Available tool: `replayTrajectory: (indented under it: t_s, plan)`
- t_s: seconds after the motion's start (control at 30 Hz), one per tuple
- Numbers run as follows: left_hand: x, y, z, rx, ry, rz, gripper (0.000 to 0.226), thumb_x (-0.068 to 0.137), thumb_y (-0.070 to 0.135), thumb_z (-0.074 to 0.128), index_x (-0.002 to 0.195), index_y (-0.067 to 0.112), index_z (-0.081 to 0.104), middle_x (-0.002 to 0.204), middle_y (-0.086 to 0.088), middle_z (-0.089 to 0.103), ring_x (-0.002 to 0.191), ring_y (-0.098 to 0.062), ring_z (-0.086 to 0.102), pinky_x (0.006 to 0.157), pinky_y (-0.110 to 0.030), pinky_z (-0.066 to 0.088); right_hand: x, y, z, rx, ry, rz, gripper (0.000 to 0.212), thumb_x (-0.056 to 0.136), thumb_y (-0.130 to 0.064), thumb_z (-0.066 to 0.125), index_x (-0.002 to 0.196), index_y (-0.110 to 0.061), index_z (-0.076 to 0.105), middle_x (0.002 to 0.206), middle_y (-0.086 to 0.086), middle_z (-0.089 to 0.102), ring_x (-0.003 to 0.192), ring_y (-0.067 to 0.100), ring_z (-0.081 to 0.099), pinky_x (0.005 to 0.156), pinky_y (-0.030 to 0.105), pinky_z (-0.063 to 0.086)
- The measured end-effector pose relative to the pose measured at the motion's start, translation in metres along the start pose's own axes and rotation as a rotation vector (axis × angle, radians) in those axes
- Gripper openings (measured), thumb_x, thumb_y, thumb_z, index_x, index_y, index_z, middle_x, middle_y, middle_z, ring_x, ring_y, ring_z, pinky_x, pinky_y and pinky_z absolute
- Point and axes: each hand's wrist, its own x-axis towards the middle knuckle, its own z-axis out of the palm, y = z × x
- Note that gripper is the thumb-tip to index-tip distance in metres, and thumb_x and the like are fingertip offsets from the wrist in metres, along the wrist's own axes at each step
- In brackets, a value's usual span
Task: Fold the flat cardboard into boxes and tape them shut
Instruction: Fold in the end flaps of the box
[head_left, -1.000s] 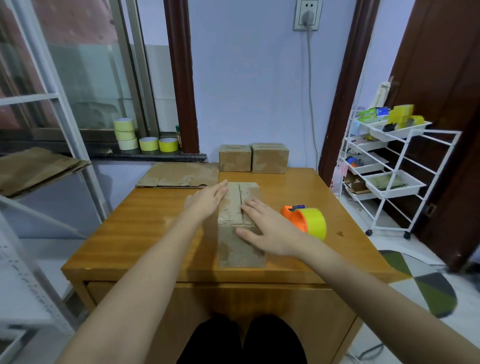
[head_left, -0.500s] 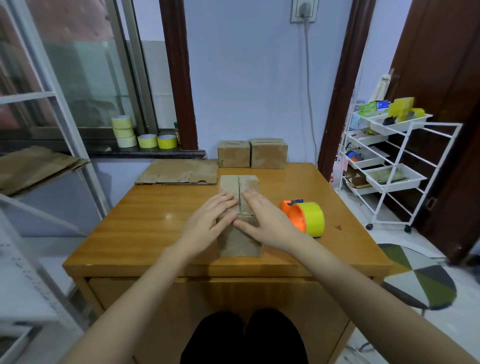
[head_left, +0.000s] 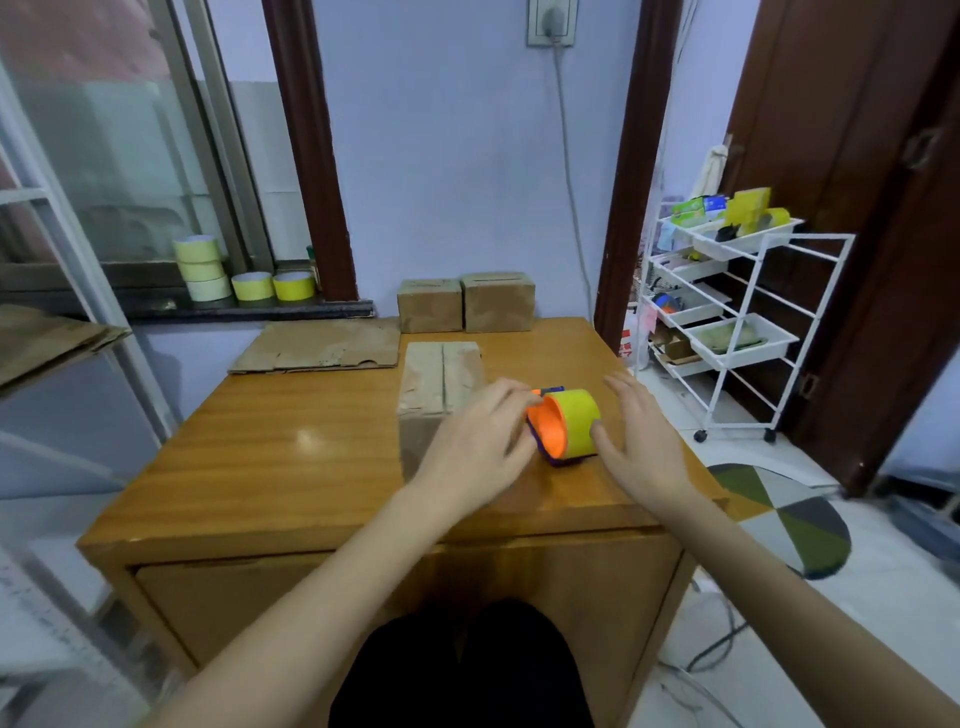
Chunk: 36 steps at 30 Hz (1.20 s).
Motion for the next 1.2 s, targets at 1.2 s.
replayTrajectory:
  t_s: [1.2]
  plan:
    - [0.055,0.033,0.060,-0.482,0.004,-0.373,0.024,0.098,0.024,0.051,0.121,0.020,0.054,0.116,0.000,0.061,0.105,-0.013,0.056,0.080,-0.019,0.045,-0.001,-0.005,-0.034,0.132,-0.173,-0.111,0.075,0.084,-0.027,0.063,0.146,-0.013,0.025,0.121,0.001,0.057,0.105,0.016,0.060,0.083,0.027,0.051]
